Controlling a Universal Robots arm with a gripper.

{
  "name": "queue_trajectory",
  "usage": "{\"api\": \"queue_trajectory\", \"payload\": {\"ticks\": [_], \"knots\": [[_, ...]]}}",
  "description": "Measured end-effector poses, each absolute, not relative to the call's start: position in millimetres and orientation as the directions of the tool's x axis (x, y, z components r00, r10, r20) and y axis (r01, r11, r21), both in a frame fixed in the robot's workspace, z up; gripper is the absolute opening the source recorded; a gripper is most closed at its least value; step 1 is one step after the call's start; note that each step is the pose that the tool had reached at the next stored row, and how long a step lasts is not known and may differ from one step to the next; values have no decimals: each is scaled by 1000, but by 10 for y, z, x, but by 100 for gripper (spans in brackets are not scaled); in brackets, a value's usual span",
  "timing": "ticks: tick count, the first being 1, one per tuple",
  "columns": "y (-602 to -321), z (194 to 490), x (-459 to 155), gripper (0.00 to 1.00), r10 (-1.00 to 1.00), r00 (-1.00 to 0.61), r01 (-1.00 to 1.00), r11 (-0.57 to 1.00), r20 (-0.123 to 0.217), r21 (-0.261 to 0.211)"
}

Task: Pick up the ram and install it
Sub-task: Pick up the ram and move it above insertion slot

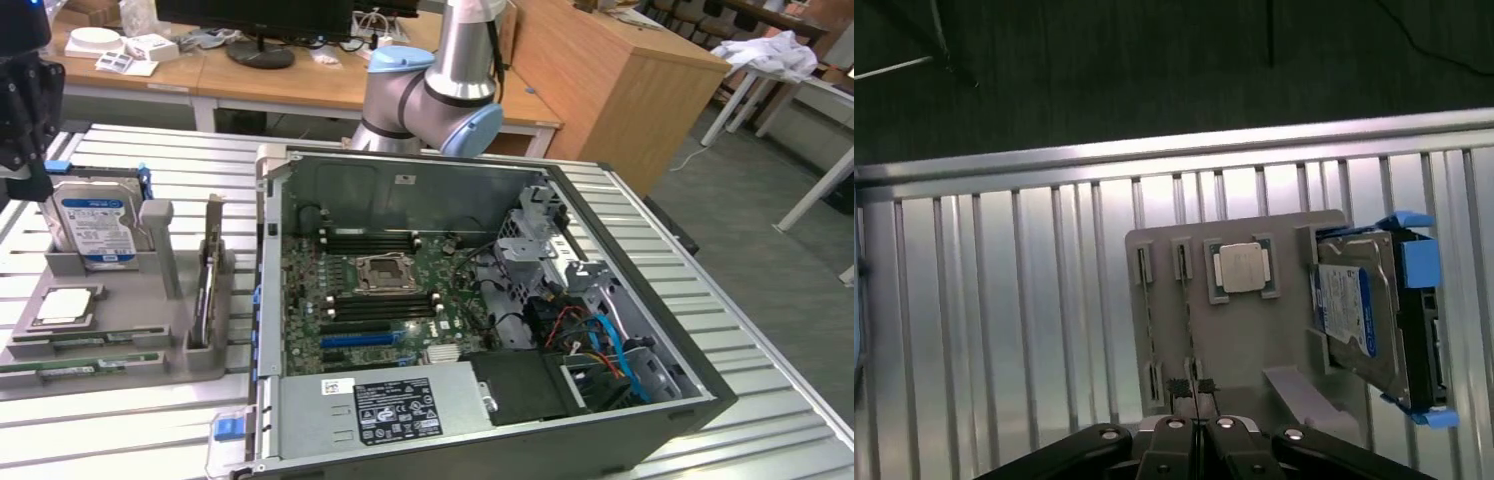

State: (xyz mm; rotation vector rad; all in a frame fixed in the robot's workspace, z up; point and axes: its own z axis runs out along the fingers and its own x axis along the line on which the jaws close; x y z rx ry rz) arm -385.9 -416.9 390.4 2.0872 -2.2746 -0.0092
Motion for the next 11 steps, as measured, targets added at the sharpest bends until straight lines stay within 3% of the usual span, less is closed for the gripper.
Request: {"api": "queue_trajectory", "payload": {"ticks": [11], "knots": [[-4169,3904,-3859,11,-994,106,-994,-105,36,41]]}}
